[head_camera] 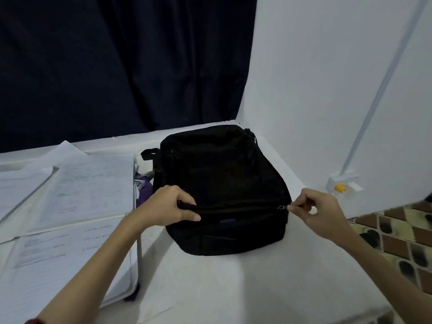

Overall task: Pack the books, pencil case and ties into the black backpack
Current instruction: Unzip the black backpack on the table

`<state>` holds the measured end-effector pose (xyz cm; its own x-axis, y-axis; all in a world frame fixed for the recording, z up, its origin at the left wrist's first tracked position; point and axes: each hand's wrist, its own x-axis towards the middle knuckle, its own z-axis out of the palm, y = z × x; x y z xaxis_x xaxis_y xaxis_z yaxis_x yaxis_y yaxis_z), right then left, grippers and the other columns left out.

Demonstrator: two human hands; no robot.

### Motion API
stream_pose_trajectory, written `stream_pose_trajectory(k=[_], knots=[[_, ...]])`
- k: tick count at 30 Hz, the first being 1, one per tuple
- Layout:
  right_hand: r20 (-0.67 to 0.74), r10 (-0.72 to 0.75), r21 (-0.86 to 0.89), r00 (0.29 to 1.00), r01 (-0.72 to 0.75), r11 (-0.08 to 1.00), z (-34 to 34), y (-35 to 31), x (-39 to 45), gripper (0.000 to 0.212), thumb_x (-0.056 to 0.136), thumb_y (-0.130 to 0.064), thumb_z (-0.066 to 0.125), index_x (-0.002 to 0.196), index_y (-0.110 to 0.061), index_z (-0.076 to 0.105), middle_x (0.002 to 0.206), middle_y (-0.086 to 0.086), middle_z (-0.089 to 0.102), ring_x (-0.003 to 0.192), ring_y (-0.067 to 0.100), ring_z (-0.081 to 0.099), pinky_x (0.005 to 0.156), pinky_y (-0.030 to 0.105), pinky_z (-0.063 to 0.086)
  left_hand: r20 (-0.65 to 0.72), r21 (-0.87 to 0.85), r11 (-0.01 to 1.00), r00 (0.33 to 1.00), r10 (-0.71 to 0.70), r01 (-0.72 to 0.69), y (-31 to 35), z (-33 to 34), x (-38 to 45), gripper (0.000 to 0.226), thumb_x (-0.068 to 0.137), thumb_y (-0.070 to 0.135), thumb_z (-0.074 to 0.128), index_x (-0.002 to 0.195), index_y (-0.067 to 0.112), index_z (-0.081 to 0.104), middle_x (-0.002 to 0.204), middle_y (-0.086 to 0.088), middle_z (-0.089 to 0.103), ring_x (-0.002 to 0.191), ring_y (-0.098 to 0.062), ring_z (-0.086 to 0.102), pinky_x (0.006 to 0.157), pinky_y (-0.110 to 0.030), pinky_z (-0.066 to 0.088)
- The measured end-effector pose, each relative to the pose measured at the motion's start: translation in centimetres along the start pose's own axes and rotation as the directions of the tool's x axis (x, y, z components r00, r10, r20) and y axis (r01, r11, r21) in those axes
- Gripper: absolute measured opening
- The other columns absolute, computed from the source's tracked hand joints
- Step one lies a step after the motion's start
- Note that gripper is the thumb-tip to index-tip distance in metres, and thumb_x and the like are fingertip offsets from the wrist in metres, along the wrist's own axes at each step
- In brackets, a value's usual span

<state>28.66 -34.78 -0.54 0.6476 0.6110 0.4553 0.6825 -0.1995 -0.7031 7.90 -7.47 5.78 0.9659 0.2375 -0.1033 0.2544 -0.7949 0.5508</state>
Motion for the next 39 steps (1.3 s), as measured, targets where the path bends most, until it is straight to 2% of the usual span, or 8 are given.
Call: stream_pose_trajectory(k=[3,8,15,23,31,34,36,39], knots=[[0.057,-0.043,-0.048,0.997,0.045,0.998,0.3,-0.3,-0.4,0.039,0.072,0.002,0.078,0.06,-0.024,0.051,0.065,-0.013,0.059,0.057,0.006,0.048,0.058,0.008,0.037,0.182,-0.015,1.0,0.983,-0.021,0.024,1.6,0.8,0.8,0.018,0.074,0.043,0.075,0.078,0.026,0.075,0.075,0.016,0.07,0.075,0.005,0.063,0.074,-0.017,0.051],[0.134,-0.084,-0.047,0.987,0.091,0.995,0.4,-1.4,0.4,0.024,0.072,-0.002,0.078,0.063,-0.015,0.059,0.061,-0.003,0.059,0.057,0.012,0.054,0.058,0.013,0.041,0.049,-0.031,0.994,0.993,0.105,-0.104,6.7,6.0,5.5,0.047,0.078,0.054,0.067,0.116,0.027,0.066,0.099,0.014,0.064,0.092,-0.004,0.061,0.087,-0.023,0.05],[0.147,0.03,-0.038,0.989,-0.025,0.999,-0.2,0.8,2.1,0.034,0.076,0.003,0.073,0.064,-0.019,0.051,0.056,-0.011,0.053,0.054,0.007,0.046,0.057,0.02,0.04,-0.084,0.072,0.965,0.963,0.257,-0.251,7.7,7.4,7.5,0.01,0.085,0.023,0.069,0.088,0.014,0.071,0.073,0.015,0.048,0.074,-0.007,0.049,0.066,-0.022,0.039],[0.103,0.087,-0.099,0.991,-0.077,0.992,-2.2,1.4,3.6,0.03,0.08,-0.001,0.07,0.072,-0.029,0.065,0.07,0.005,0.062,0.07,0.012,0.049,0.064,0.012,0.038,-0.167,0.07,0.972,0.958,0.234,-0.226,6.5,5.8,7.2,0.042,0.083,0.026,0.071,0.055,0.032,0.039,0.067,0.012,0.045,0.061,-0.004,0.043,0.059,-0.023,0.033],[0.083,0.161,-0.169,0.983,-0.146,0.975,0.2,3.1,7.0,0.032,0.084,0.009,0.059,0.072,-0.021,0.054,0.072,0.003,0.059,0.069,0.018,0.052,0.06,0.011,0.036,0.131,-0.038,0.985,0.976,0.172,-0.168,7.0,2.8,10.0,0.013,0.083,0.025,0.072,0.08,0.029,0.06,0.079,0.013,0.057,0.076,-0.007,0.055,0.076,-0.022,0.044],[0.182,0.106,-0.174,0.977,-0.074,0.982,0.8,2.8,7.9,0.033,0.082,0.011,0.057,0.071,-0.019,0.05,0.068,-0.001,0.06,0.062,0.014,0.055,0.058,0.011,0.038,0.143,-0.022,0.998,0.988,0.056,-0.054,8.3,4.1,12.1,0.045,0.075,0.054,0.071,0.111,0.028,0.063,0.095,0.017,0.062,0.085,-0.001,0.057,0.083,-0.019,0.045],[0.229,0.091,-0.213,0.969,-0.041,0.976,0.8,2.7,8.3,0.028,0.08,0.012,0.056,0.072,-0.015,0.051,0.068,-0.003,0.061,0.064,0.017,0.058,0.059,0.012,0.039,0.14,0.03,0.999,0.99,0.019,-0.024,9.5,5.9,13.4,0.047,0.071,0.063,0.069,0.102,0.027,0.064,0.092,0.015,0.063,0.083,-0.004,0.056,0.075,-0.021,0.046],[0.257,0.14,-0.268,0.956,-0.069,0.961,0.5,3.7,8.9,0.033,0.076,0.014,0.051,0.069,-0.018,0.052,0.068,0.0,0.065,0.07,0.023,0.062,0.062,0.021,0.043,0.064,0.031,0.997,0.995,0.072,-0.074,9.8,6.9,14.4,0.028,0.081,0.033,0.07,0.067,0.02,0.05,0.068,0.005,0.051,0.062,-0.01,0.046,0.056,-0.024,0.036]])
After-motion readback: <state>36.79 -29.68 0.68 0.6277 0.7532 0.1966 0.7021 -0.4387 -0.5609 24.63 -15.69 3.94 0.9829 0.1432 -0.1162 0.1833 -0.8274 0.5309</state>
